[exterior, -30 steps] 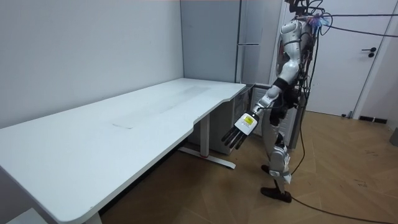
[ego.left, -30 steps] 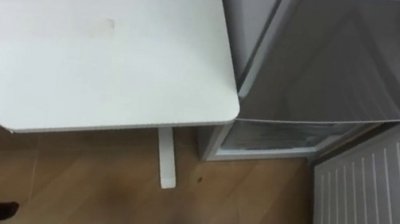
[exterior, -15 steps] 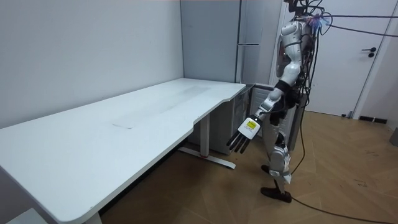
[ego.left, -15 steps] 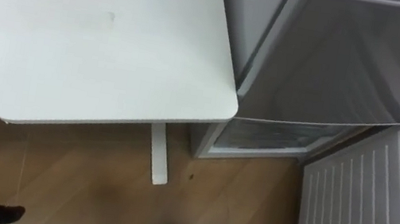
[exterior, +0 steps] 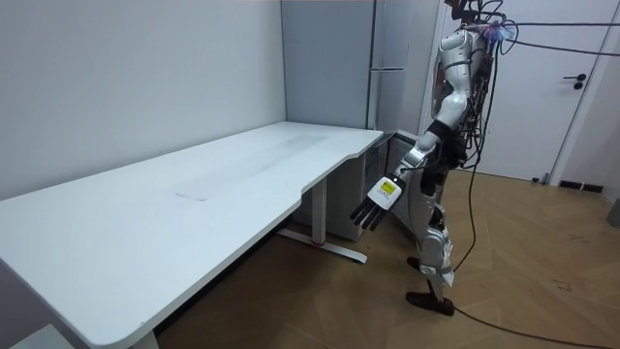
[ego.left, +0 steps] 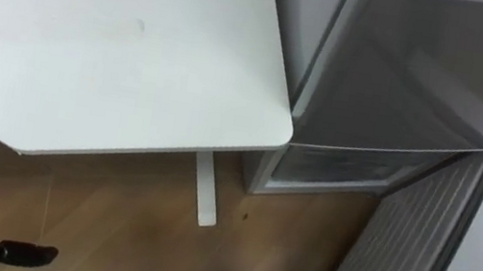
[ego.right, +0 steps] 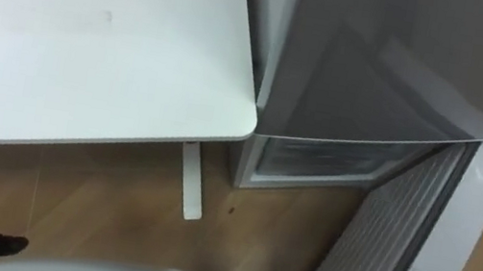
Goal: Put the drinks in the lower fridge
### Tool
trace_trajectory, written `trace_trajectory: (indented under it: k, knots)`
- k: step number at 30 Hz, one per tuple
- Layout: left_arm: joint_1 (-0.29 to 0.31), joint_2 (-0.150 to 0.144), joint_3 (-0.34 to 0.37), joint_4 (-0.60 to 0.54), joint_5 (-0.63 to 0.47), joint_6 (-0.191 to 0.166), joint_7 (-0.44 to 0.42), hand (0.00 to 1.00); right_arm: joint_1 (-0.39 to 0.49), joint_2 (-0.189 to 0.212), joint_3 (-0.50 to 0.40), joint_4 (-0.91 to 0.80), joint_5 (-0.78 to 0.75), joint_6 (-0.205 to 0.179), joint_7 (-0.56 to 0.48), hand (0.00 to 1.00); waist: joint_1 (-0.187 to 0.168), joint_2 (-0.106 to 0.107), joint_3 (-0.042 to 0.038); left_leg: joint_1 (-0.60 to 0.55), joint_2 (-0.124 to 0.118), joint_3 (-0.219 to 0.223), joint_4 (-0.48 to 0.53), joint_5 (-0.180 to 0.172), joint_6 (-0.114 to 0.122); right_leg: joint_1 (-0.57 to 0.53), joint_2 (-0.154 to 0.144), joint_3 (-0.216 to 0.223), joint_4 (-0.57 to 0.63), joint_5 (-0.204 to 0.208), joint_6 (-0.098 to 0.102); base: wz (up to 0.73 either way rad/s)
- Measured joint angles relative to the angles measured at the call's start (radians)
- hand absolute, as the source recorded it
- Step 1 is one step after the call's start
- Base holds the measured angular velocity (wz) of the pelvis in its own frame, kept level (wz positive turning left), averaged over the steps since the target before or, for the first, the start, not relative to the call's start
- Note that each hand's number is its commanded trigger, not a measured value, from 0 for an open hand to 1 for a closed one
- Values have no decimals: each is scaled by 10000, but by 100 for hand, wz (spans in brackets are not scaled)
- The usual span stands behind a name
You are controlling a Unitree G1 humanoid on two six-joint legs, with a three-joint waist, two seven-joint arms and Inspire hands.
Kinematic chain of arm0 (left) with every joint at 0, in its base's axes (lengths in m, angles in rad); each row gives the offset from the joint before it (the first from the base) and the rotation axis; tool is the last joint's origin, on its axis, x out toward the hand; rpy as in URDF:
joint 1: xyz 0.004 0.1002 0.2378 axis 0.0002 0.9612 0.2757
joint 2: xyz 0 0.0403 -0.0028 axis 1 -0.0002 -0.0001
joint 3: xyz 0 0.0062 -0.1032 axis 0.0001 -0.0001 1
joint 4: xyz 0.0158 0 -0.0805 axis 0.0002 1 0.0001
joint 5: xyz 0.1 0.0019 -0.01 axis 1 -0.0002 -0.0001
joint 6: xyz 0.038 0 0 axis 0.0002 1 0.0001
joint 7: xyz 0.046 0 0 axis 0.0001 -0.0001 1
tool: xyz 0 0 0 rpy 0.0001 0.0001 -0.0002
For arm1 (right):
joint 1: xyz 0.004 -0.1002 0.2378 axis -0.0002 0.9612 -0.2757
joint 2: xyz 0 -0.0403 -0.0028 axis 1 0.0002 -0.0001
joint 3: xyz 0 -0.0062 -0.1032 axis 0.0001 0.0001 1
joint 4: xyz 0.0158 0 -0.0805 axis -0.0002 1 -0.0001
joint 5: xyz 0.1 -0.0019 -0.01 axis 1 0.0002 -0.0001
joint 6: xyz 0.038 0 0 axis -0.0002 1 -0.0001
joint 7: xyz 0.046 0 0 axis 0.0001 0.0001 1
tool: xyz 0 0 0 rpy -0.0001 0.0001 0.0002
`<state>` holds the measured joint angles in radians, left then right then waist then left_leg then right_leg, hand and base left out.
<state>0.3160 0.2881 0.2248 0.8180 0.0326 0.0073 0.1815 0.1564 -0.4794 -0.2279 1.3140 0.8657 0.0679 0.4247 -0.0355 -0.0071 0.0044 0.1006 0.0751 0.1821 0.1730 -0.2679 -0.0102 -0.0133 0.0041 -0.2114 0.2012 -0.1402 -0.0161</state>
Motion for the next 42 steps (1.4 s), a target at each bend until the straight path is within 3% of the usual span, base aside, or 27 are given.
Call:
trace_trajectory:
  k: [7, 10, 14, 18, 21, 34, 42]
  knots:
    - [70, -64, -180, -26, -11, -29, -183, 0, 464, 1136, 1153, -1338, 57, -28, 1547, 0, 494, -51, -17, -43, 2, -45, 102, 28, -52, 50, -26, -114, -167, -8, -30, 3]
    - [72, -162, -918, -27, -18, -106, -166, 0, 609, 1668, 1972, -1946, -5, -120, 1931, 0, 630, -45, 0, -57, 9, -71, 103, 31, -57, 67, -39, -122, -203, -8, -30, 1]
    - [-2, -362, -1760, -27, -35, -253, -166, 0, 829, 2062, 3078, -2762, 3, -129, 2858, 0, 707, 33, -9, -86, -5, -248, 106, 32, -56, 179, -60, -282, -307, -4, -20, 13]
    - [-8, -514, -1914, -26, -431, -334, -173, 0, 768, 2209, 3293, -3147, -37, -107, 3374, 0, 746, 209, -6, -101, -2, -362, 109, 33, -56, 203, -70, -357, -300, -4, -20, 7]
    - [44, -538, -1902, -34, -429, -346, -172, 0, 687, 2209, 3286, -3146, -63, -107, 3545, 0, 710, 221, -29, -84, -8, -464, 107, 49, -66, 260, -84, -401, -308, -16, -13, 9]
    - [347, -677, -1906, -30, -1239, -355, 333, 0, 751, 2204, 3502, -3048, -189, -18, 3635, 0, 962, -161, 3, 149, -33, -498, 89, 66, -78, 513, -69, -399, -342, -31, -19, 1]
    - [243, -707, -1873, 100, -1574, -356, 536, 0, 515, 2204, 3625, -2658, -1587, -130, 3191, 0, 965, -284, 22, 147, -46, -507, 87, 73, -86, 519, -66, -409, -344, -30, -21, 0]
